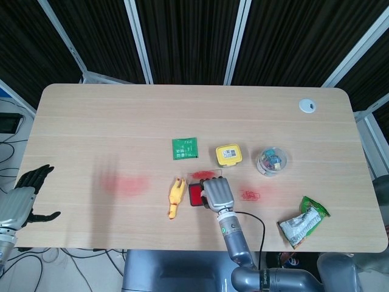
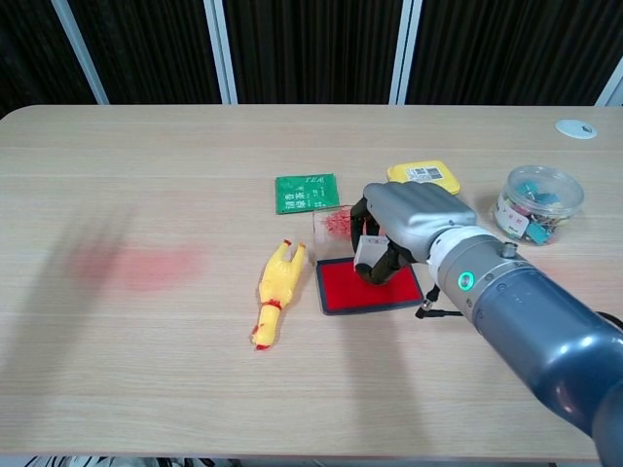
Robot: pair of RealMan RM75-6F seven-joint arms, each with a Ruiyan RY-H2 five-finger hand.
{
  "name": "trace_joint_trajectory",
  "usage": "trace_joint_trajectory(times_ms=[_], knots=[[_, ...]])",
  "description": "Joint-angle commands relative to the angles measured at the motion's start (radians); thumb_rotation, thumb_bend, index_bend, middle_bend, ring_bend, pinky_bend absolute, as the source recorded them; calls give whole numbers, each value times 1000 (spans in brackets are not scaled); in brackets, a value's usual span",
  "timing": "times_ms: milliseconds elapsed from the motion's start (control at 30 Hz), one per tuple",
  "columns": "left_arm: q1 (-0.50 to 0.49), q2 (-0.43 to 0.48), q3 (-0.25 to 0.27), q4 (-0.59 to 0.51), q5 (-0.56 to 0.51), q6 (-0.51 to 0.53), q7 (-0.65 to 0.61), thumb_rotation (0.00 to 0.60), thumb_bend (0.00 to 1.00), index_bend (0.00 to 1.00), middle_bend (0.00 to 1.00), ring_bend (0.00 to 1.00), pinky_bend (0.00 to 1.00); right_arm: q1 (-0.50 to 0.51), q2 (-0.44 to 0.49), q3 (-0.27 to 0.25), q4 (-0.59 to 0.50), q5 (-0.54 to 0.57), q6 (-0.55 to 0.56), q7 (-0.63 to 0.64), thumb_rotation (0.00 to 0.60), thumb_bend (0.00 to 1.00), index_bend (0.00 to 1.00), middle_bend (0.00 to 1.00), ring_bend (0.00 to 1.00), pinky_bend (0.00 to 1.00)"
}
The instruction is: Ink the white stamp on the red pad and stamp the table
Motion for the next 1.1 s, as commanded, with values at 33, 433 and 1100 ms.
trace_joint_trajectory(times_ms=[33,433,1100], knots=[[-1,1,0,0,-1,-2,-2,600,0,0,0,0,0,10,-15,4,20,4,-7,-2,600,525,749,660,511,465],[-4,2,-1,2,-2,-6,-8,600,0,0,0,0,0,28,-73,12,105,-20,-20,51,600,525,752,661,511,465],[-7,1,-3,3,-10,-12,-8,600,0,0,0,0,0,12,-118,2,215,-18,-52,109,600,527,757,663,511,465]])
